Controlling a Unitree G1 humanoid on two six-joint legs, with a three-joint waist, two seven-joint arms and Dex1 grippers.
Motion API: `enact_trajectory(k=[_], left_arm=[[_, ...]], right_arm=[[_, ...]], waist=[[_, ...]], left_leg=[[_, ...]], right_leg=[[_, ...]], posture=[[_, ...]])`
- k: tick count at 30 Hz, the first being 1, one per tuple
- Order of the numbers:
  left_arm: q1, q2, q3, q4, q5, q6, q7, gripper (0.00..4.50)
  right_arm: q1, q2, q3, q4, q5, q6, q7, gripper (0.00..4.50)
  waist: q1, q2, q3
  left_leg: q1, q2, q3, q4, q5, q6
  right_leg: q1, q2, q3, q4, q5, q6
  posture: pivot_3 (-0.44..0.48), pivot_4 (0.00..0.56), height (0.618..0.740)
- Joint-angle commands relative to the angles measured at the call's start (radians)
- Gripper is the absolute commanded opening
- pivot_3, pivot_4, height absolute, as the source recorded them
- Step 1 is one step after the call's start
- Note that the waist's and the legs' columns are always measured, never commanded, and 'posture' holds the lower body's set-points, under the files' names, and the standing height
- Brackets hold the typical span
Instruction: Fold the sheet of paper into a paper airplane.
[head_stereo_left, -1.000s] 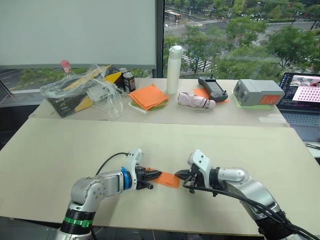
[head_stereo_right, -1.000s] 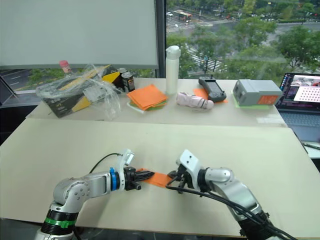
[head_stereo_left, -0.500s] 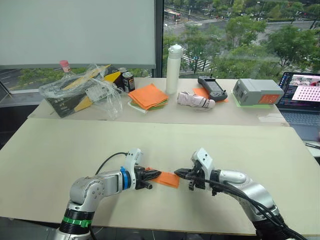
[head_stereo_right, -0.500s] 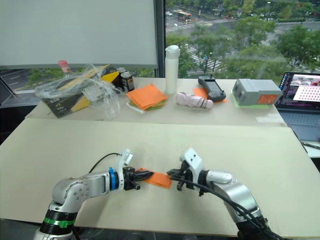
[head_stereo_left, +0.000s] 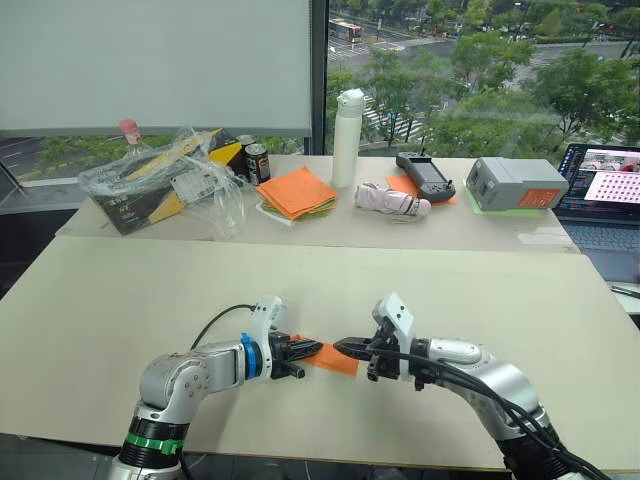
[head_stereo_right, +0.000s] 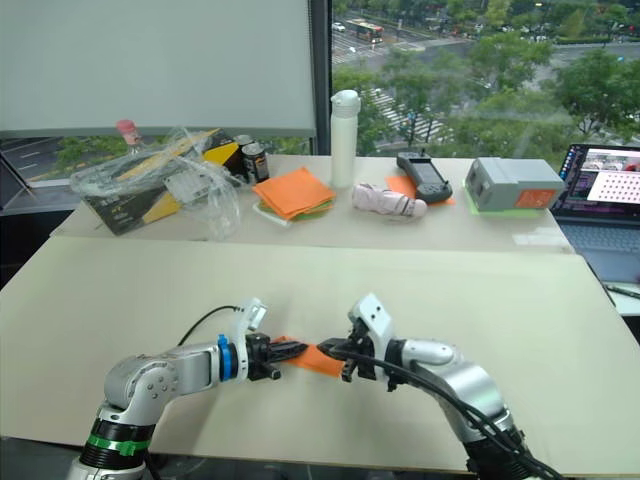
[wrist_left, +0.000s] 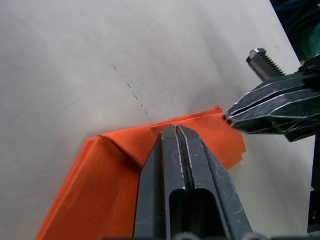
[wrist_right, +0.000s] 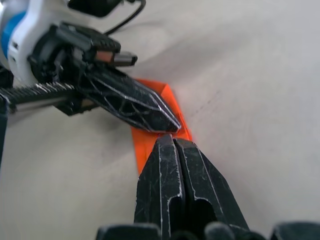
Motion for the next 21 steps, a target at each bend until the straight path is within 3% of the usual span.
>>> enact_trajectory(k=[1, 21], left_arm=[[0.012, 0.008, 0.002, 0.012, 0.024, 0.023, 0.027, 0.0], [-0.001, -0.016, -0.002, 0.022, 0.042, 0.012, 0.047, 0.0]], right_arm=[[0.003, 0.0, 0.004, 0.006, -0.017, -0.037, 0.002, 0.03], [0.03, -0.034, 0.053, 0.028, -0.073, -0.066, 0.029, 0.03]], waist=[[0.0, 0.0, 0.0], [0.001, 0.0, 0.0]], left_leg=[[0.0, 0.0, 0.0, 0.0, 0.0, 0.0], [0.0, 0.0, 0.0, 0.0, 0.0, 0.0]], right_leg=[[0.0, 0.0, 0.0, 0.0, 0.0, 0.0], [0.0, 0.0, 0.0, -0.001, 0.0, 0.0]], posture=[[0.0, 0.15, 0.74], [0.0, 0.15, 0.74]])
